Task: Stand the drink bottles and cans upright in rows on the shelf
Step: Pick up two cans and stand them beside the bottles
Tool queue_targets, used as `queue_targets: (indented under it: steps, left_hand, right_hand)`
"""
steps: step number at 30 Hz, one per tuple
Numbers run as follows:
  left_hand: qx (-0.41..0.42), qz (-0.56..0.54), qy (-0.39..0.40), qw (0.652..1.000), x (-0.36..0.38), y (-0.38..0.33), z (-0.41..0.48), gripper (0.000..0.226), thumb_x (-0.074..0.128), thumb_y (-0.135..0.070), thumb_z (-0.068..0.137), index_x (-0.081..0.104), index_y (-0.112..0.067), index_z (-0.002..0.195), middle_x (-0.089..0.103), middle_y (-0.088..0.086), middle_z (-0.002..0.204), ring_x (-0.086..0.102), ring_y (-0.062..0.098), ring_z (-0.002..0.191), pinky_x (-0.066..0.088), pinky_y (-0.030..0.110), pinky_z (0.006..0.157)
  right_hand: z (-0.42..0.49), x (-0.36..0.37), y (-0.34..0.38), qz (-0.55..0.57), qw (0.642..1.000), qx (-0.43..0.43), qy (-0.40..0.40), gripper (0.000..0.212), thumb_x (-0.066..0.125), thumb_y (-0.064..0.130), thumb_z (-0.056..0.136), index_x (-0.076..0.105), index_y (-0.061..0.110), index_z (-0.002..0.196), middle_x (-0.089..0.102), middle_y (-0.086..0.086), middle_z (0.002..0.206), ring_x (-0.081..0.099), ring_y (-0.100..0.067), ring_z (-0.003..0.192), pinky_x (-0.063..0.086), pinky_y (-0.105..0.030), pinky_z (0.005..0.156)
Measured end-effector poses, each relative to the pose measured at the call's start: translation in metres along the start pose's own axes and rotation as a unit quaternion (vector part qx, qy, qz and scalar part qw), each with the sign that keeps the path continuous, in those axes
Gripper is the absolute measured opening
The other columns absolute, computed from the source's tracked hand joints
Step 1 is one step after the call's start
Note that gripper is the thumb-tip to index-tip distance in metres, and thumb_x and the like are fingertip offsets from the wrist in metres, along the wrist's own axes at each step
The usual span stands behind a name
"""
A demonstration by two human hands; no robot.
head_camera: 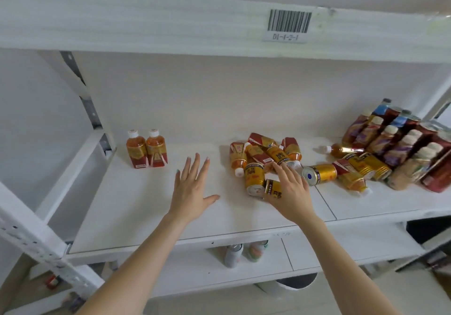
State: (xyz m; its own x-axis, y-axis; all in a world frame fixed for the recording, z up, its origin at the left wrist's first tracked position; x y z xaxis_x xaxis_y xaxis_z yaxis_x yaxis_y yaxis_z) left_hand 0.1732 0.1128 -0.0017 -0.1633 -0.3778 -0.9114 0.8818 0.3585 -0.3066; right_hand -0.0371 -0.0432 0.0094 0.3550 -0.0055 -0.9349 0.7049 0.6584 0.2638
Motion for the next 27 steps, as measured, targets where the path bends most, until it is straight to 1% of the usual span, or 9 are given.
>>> queue_targets:
  steps: [4, 9, 14, 17, 19, 21, 23, 25, 27]
  left_hand:
    - [-0.006, -0.008, 0.015, 1.000, 0.023, -0.036, 0.002, 0.102, 0.065, -0.055, 0.080, -0.001, -0.026, 0.152, -0.007, 0.004, 0.162, -0.009, 0.025, 0.148, 0.006, 0.050, 0.118]
    - [0.000, -0.012, 0.033, 0.999, 0.040, -0.067, 0.011, 0.102, 0.064, -0.056, 0.080, -0.003, -0.027, 0.152, -0.005, 0.003, 0.162, -0.008, 0.025, 0.149, 0.006, 0.050, 0.118]
    - [0.017, -0.019, 0.070, 0.997, 0.059, -0.084, 0.026, 0.102, 0.062, -0.056, 0.082, -0.006, -0.028, 0.151, -0.007, 0.000, 0.162, -0.006, 0.024, 0.149, 0.009, 0.049, 0.120]
    - [0.025, -0.027, 0.072, 0.997, 0.066, -0.090, 0.037, 0.098, 0.060, -0.056, 0.083, -0.002, -0.026, 0.152, -0.003, 0.001, 0.162, -0.001, 0.023, 0.149, 0.012, 0.047, 0.120]
    - [0.021, -0.034, 0.067, 0.997, 0.071, -0.094, 0.044, 0.093, 0.058, -0.056, 0.085, 0.002, -0.025, 0.153, 0.002, 0.002, 0.162, 0.003, 0.023, 0.149, 0.015, 0.046, 0.120]
    - [0.010, -0.038, 0.065, 0.997, 0.078, -0.098, 0.050, 0.086, 0.054, -0.056, 0.088, 0.006, -0.026, 0.153, 0.007, 0.003, 0.162, 0.010, 0.024, 0.148, 0.020, 0.044, 0.118]
    - [-0.017, -0.048, 0.068, 0.996, 0.086, -0.100, 0.056, 0.076, 0.049, -0.054, 0.091, 0.011, -0.028, 0.152, 0.014, 0.004, 0.161, 0.017, 0.026, 0.146, 0.026, 0.044, 0.115]
    - [-0.064, -0.073, 0.081, 0.992, 0.095, -0.100, 0.061, 0.067, 0.045, -0.051, 0.094, 0.016, -0.032, 0.151, 0.022, 0.005, 0.158, 0.025, 0.030, 0.141, 0.032, 0.047, 0.111]
    - [-0.110, -0.101, 0.085, 0.985, 0.103, -0.099, 0.065, 0.062, 0.045, -0.050, 0.095, 0.023, -0.032, 0.150, 0.031, 0.009, 0.152, 0.034, 0.033, 0.135, 0.038, 0.048, 0.108]
  right_hand:
    - [-0.006, -0.004, -0.042, -0.004, 1.000, 0.001, 0.031, 0.092, 0.059, 0.065, 0.078, 0.014, 0.030, 0.150, 0.017, 0.001, 0.160, 0.014, -0.023, 0.147, 0.013, -0.049, 0.118]
    - [-0.007, 0.000, -0.076, 0.001, 0.998, 0.006, 0.055, 0.092, 0.060, 0.062, 0.079, 0.012, 0.029, 0.150, 0.015, 0.004, 0.160, 0.014, -0.021, 0.147, 0.018, -0.047, 0.118]
    - [-0.005, 0.019, -0.090, 0.027, 0.995, 0.020, 0.095, 0.095, 0.062, 0.063, 0.077, 0.013, 0.028, 0.150, 0.022, 0.003, 0.158, 0.017, -0.021, 0.145, 0.021, -0.044, 0.116]
    - [-0.003, 0.031, -0.091, 0.050, 0.991, 0.018, 0.123, 0.097, 0.065, 0.061, 0.075, 0.012, 0.029, 0.150, 0.021, 0.002, 0.158, 0.018, -0.021, 0.145, 0.020, -0.042, 0.116]
    - [0.001, 0.037, -0.092, 0.066, 0.989, 0.003, 0.135, 0.098, 0.067, 0.059, 0.075, 0.013, 0.029, 0.150, 0.022, 0.002, 0.158, 0.019, -0.021, 0.145, 0.022, -0.042, 0.115]
    - [0.006, 0.043, -0.092, 0.077, 0.985, -0.015, 0.152, 0.097, 0.069, 0.058, 0.074, 0.016, 0.029, 0.149, 0.026, 0.001, 0.156, 0.024, -0.021, 0.142, 0.025, -0.042, 0.114]
    - [0.011, 0.047, -0.092, 0.084, 0.981, -0.030, 0.170, 0.092, 0.069, 0.056, 0.074, 0.021, 0.029, 0.147, 0.035, 0.002, 0.150, 0.034, -0.021, 0.136, 0.030, -0.042, 0.111]
    - [0.016, 0.049, -0.093, 0.096, 0.979, -0.047, 0.172, 0.082, 0.068, 0.055, 0.075, 0.028, 0.029, 0.142, 0.045, 0.002, 0.142, 0.044, -0.020, 0.127, 0.037, -0.040, 0.105]
    - [0.020, 0.050, -0.095, 0.114, 0.976, -0.064, 0.172, 0.074, 0.067, 0.055, 0.077, 0.034, 0.028, 0.137, 0.051, 0.002, 0.134, 0.050, -0.020, 0.119, 0.041, -0.040, 0.101]
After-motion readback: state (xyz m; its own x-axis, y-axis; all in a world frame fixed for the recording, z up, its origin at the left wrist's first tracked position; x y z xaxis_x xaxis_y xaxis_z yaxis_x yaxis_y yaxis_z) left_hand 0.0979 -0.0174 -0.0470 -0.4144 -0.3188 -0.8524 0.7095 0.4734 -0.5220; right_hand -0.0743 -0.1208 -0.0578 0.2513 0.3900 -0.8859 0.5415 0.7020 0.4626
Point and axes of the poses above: each hand's wrist, its own z-axis towards the middle knuckle, its own x-axis out of the palm, y = z × x, the point moved 6 cm from there along z, towards the middle knuckle
